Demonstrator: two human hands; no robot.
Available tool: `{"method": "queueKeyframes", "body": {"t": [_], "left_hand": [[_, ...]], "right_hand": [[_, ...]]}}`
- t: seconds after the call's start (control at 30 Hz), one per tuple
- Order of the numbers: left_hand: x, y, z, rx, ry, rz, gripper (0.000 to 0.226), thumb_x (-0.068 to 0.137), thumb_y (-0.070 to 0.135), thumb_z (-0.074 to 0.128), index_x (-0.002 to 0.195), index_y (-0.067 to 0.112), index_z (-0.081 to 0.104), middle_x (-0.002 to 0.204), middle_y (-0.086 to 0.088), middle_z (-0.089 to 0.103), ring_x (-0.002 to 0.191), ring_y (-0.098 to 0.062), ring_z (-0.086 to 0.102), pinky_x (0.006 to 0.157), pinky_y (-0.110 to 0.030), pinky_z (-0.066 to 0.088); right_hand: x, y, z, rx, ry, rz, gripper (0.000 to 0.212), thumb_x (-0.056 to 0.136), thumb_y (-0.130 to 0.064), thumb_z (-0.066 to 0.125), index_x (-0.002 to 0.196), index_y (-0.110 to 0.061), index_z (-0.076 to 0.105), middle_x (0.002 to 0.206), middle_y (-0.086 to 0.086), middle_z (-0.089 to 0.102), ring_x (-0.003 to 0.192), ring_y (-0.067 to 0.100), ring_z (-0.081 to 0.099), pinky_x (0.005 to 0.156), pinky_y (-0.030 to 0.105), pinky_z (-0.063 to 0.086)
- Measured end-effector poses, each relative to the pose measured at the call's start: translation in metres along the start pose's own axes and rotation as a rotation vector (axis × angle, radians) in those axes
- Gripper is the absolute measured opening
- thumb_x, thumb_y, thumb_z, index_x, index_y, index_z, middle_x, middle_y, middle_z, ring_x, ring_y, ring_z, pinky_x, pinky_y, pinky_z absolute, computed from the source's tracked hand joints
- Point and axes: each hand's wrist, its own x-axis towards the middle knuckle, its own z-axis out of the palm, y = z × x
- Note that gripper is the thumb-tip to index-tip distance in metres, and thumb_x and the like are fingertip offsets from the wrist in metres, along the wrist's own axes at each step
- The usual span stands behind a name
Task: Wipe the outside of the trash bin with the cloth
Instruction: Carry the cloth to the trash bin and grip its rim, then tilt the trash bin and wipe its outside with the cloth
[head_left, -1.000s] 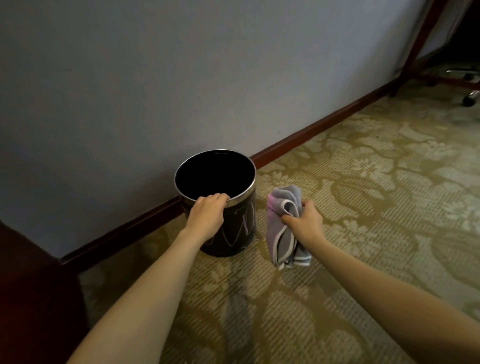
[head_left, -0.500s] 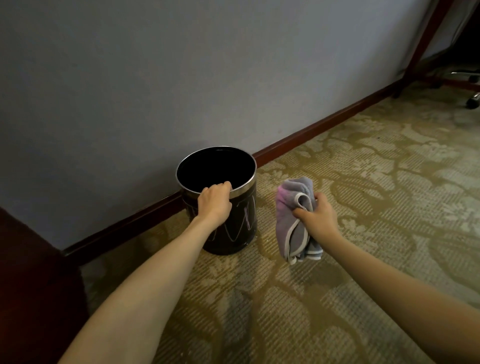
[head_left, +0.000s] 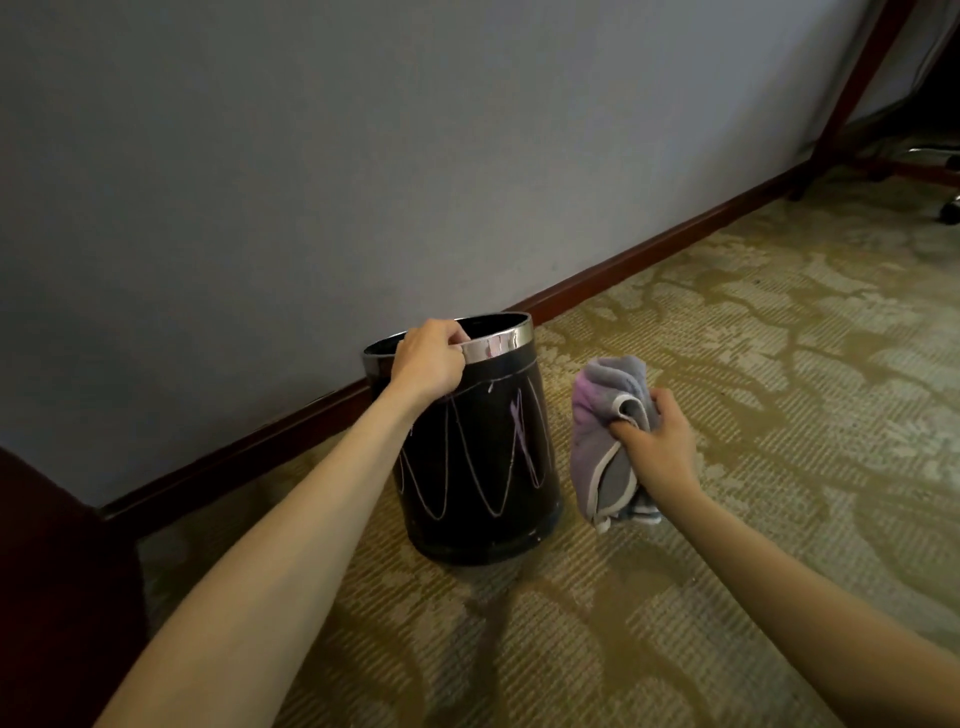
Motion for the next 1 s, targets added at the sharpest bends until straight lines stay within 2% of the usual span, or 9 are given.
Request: {"method": "queueKeyframes", "body": {"t": [0.1, 0.23, 0.43, 0.53, 0.63, 0.73, 0.8, 0.9, 1.0], "left_hand": [[0.005, 0.001, 0.0, -0.039, -0.099, 0.029, 0.028, 0.092, 0.003, 0.043, 0.085, 0.021, 0.064, 0.098, -0.005, 0.064, 0.095, -0.02, 0.056, 0.075, -0.031, 0.04], [0.015, 0.009, 0.005, -0.013, -0.161, 0.122, 0.027, 0.093, 0.006, 0.046, 0.082, 0.026, 0.06, 0.092, 0.0, 0.062, 0.094, -0.018, 0.056, 0.076, -0.027, 0.035], [0.016, 0.0, 0.007, -0.047, -0.125, 0.146, 0.03, 0.097, 0.011, 0.041, 0.087, 0.033, 0.059, 0.09, 0.0, 0.062, 0.101, -0.027, 0.054, 0.091, -0.047, 0.044], [0.014, -0.015, 0.002, -0.049, -0.082, 0.153, 0.029, 0.097, 0.012, 0.042, 0.088, 0.033, 0.06, 0.096, -0.001, 0.063, 0.104, -0.026, 0.051, 0.092, -0.045, 0.042], [0.017, -0.022, -0.005, 0.033, 0.007, 0.175, 0.029, 0.096, 0.01, 0.043, 0.094, 0.031, 0.064, 0.099, 0.001, 0.064, 0.1, -0.019, 0.044, 0.088, -0.036, 0.035], [0.024, -0.028, -0.013, 0.025, 0.015, 0.18, 0.028, 0.095, 0.008, 0.045, 0.096, 0.026, 0.067, 0.099, -0.003, 0.066, 0.101, -0.023, 0.05, 0.088, -0.041, 0.042], [0.028, -0.033, -0.016, -0.029, 0.009, 0.17, 0.028, 0.094, 0.007, 0.045, 0.09, 0.026, 0.066, 0.093, -0.002, 0.065, 0.093, -0.02, 0.055, 0.079, -0.035, 0.045], [0.031, -0.037, -0.015, -0.034, 0.06, 0.148, 0.027, 0.094, 0.007, 0.045, 0.087, 0.024, 0.064, 0.084, 0.002, 0.059, 0.07, -0.005, 0.05, 0.057, -0.02, 0.033], [0.035, -0.041, -0.012, 0.009, 0.138, 0.121, 0.028, 0.093, 0.007, 0.043, 0.093, 0.02, 0.068, 0.084, 0.001, 0.058, 0.072, -0.011, 0.05, 0.056, -0.024, 0.034]], "right_hand": [[0.012, -0.007, -0.005, 0.009, 0.033, -0.065, 0.022, 0.077, -0.016, 0.069, 0.083, -0.018, 0.048, 0.079, 0.009, 0.058, 0.073, 0.029, 0.055, 0.059, 0.041, 0.043], [0.021, -0.017, 0.007, -0.017, -0.013, -0.158, 0.022, 0.079, -0.016, 0.067, 0.092, -0.026, 0.052, 0.086, 0.002, 0.06, 0.086, 0.027, 0.055, 0.065, 0.036, 0.043], [0.024, -0.031, 0.033, -0.132, 0.022, -0.204, 0.036, 0.082, -0.01, 0.059, 0.117, -0.019, 0.057, 0.106, -0.001, 0.061, 0.102, 0.03, 0.048, 0.086, 0.049, 0.043], [0.028, -0.036, 0.042, -0.259, -0.065, -0.296, 0.049, 0.084, -0.016, 0.062, 0.131, -0.023, 0.05, 0.128, -0.001, 0.056, 0.115, 0.026, 0.046, 0.097, 0.051, 0.038], [0.035, -0.043, 0.053, -0.303, -0.118, -0.383, 0.05, 0.085, -0.013, 0.061, 0.133, -0.023, 0.049, 0.135, 0.0, 0.051, 0.121, 0.027, 0.046, 0.098, 0.057, 0.036], [0.049, -0.052, 0.062, -0.318, -0.14, -0.385, 0.049, 0.088, -0.006, 0.055, 0.134, -0.021, 0.053, 0.14, 0.001, 0.048, 0.125, 0.028, 0.045, 0.1, 0.059, 0.035], [0.055, -0.056, 0.067, -0.34, -0.162, -0.381, 0.048, 0.087, -0.002, 0.052, 0.131, -0.021, 0.056, 0.139, -0.001, 0.051, 0.124, 0.027, 0.047, 0.1, 0.057, 0.036], [0.051, -0.054, 0.072, -0.433, -0.165, -0.414, 0.047, 0.085, 0.001, 0.054, 0.127, -0.02, 0.06, 0.134, -0.003, 0.055, 0.121, 0.024, 0.047, 0.101, 0.053, 0.034], [0.034, -0.04, 0.069, -0.573, -0.189, -0.576, 0.047, 0.079, 0.001, 0.062, 0.121, -0.02, 0.064, 0.127, -0.003, 0.061, 0.115, 0.025, 0.05, 0.093, 0.045, 0.032]]}}
